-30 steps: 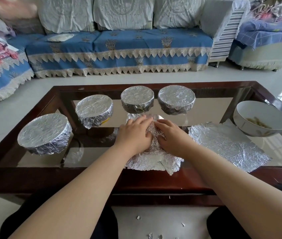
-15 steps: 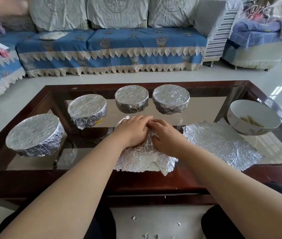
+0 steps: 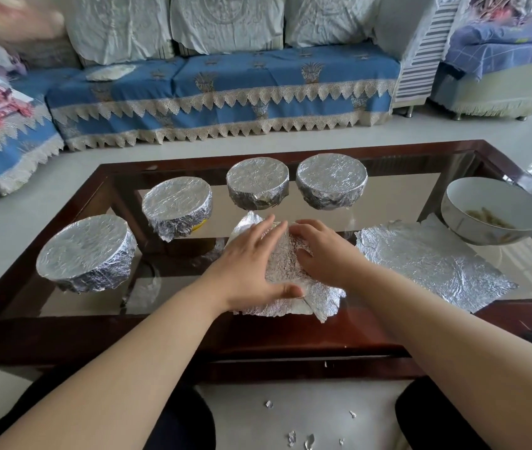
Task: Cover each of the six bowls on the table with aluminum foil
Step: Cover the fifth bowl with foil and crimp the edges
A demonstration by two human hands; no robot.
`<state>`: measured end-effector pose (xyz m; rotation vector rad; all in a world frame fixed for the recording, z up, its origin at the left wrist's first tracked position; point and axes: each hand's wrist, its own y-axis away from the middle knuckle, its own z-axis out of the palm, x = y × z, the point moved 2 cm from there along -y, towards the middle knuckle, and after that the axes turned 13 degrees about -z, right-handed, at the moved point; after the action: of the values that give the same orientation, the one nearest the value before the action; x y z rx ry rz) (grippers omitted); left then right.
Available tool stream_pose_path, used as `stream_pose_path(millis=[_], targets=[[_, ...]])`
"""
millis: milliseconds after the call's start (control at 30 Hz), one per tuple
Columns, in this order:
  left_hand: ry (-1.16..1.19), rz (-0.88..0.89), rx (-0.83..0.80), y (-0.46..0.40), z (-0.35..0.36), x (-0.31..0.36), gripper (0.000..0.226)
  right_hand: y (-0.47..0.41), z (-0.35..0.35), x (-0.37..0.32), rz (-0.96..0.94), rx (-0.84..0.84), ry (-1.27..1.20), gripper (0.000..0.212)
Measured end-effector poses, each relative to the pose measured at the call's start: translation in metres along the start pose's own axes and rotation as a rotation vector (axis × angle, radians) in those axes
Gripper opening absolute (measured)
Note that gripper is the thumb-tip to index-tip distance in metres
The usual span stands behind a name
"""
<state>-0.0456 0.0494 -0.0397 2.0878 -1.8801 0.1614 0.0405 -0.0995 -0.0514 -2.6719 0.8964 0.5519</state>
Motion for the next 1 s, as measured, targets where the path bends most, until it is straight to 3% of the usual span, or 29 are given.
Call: stream_pose_path(millis=[133,233,367,433,533,667,867,1000], targets=[[-0.086,0.043,0.137,-0.003,0.022,-0.011,0.119,0.001,0.001,-0.002,-0.020,0.032,-0.014,0.053],[-0.010,0.045,0.233,-0.004,0.032,-0.016,0.114,0.002,0.002,-0.001,-0.025,0.048,-0.013,0.053],[0.054,0.002,0.187,-0.004,0.029,-0.016,0.117,0.003,0.003,0.001,-0.017,0.090,-0.055,0.052],[0.058,-0.003,0.167,-0.004,0.027,-0.015,0.117,0.006,-0.001,0.001,0.003,0.075,-0.185,0.069],[0.054,-0.034,0.115,-0.005,0.024,-0.015,0.120,0.013,-0.013,0.004,-0.008,-0.110,-0.377,0.101],[0.002,-0.052,0.078,-0.006,0.021,-0.016,0.127,0.026,-0.017,0.016,-0.031,-0.342,-0.254,0.123],[-0.028,-0.056,0.015,-0.005,0.017,-0.016,0.136,0.027,-0.005,0.020,-0.060,-0.198,-0.041,0.124],[0.189,-0.078,-0.021,-0.004,0.010,-0.015,0.131,0.030,-0.001,0.023,-0.044,-0.164,-0.028,0.130]])
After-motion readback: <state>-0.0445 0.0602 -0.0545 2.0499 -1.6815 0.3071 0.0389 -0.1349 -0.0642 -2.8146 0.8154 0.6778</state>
